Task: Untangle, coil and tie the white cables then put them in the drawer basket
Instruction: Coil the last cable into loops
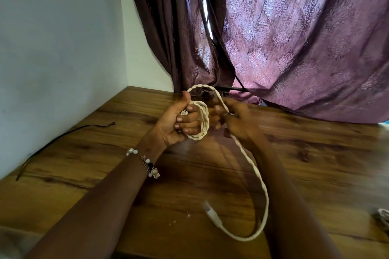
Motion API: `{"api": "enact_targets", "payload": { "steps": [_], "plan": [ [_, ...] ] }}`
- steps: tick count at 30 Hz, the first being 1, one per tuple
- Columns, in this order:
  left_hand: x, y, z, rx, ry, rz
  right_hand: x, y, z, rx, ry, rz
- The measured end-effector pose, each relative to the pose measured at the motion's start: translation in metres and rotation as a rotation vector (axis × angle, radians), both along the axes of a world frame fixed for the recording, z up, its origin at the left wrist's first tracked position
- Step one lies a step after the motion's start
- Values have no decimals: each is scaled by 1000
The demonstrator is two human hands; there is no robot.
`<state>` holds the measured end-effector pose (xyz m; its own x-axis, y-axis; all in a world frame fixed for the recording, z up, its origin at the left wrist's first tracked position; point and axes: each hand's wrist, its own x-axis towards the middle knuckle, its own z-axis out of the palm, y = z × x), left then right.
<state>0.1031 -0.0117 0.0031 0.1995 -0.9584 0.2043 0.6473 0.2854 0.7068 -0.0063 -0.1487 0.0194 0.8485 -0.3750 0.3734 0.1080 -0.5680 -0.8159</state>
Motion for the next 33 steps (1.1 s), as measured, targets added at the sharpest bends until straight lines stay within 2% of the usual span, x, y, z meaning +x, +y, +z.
{"api": "enact_targets", "payload": {
  "steps": [3,5,7,9,12,16,20,23,26,29,31,33],
  "plan": [
    [-1,-3,-4,-8,-13,-21,4,12,-2,32,-33,200],
    [1,-2,-5,-16,-23,-33,0,13,-2,28,2,278],
    [1,-1,-6,-2,-27,-43,-3,6,-4,110,42,305],
    [-1,-3,-8,54,-73,9,-3,2,-6,142,68,292],
    [-4,-7,-11,108,-144,90,-2,1,-9,21,67,226],
    [0,-3,-9,163,-117,93,0,2,-9,-107,101,183],
    [1,2,2,161,-72,40,-6,1,-9,245,152,272],
    [4,9,8,121,-37,-1,-15,-13,-7,375,113,196],
    [13,16,8,141,-102,-4,-21,-35,-8,422,-33,41],
    [16,17,7,143,-138,39,-27,-51,-9,482,-138,34],
    [14,13,6,164,-115,129,-28,-55,-10,404,-99,27],
    [13,9,6,160,-52,191,-28,-53,-11,243,10,7]
  ]
}}
